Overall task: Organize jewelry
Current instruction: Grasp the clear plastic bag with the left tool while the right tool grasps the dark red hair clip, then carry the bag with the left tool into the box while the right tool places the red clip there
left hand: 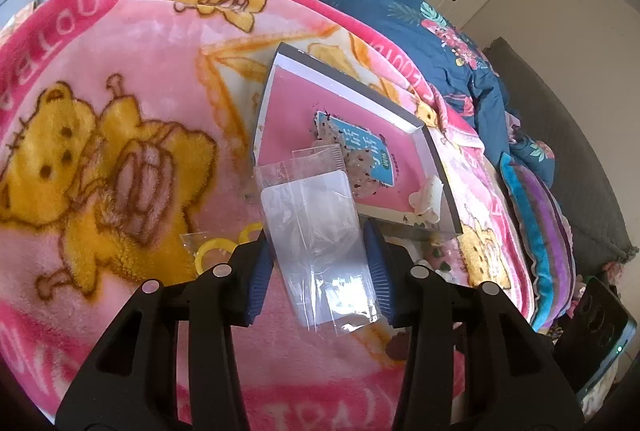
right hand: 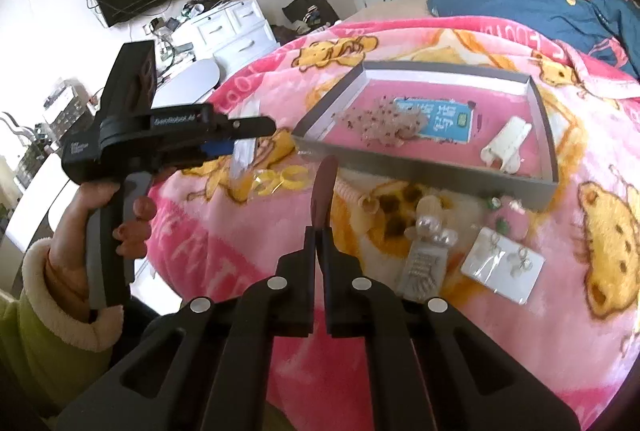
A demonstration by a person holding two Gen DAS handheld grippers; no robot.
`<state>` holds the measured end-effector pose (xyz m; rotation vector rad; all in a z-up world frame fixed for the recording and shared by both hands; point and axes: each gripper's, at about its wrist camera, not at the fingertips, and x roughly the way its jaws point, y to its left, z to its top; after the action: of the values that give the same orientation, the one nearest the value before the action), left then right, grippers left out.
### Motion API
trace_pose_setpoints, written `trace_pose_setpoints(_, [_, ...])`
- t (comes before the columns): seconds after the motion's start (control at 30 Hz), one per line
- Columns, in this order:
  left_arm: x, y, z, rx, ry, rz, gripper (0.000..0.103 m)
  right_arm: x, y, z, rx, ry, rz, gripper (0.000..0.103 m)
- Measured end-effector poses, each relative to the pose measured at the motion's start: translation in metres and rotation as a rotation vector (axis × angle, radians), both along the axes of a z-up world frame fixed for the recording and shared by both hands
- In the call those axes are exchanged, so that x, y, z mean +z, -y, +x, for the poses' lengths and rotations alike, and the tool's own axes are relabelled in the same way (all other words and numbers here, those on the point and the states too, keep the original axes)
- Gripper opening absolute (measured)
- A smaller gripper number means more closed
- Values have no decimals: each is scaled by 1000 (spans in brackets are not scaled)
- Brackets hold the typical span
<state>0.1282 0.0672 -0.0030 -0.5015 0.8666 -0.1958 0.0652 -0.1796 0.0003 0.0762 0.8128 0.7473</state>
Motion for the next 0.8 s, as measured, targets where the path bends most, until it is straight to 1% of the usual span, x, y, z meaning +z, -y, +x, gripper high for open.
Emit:
trace_pose_setpoints(0.2, [7, -1, -2, 4, 20, 6, 35, 15, 5, 10, -23, 31, 28, 3])
trace_pose_setpoints(0.3, [8, -1, -1, 10, 25, 25, 35, 22, 8, 18, -35, 45, 46, 3])
trace_pose_setpoints(0.53, [11, -6, 2, 22, 29, 11, 35, 35, 11, 34, -58, 76, 68, 3])
trace_pose_setpoints(0.8, [22, -4, 12, 23, 49, 27, 35, 39, 19, 55, -102, 87, 93, 3])
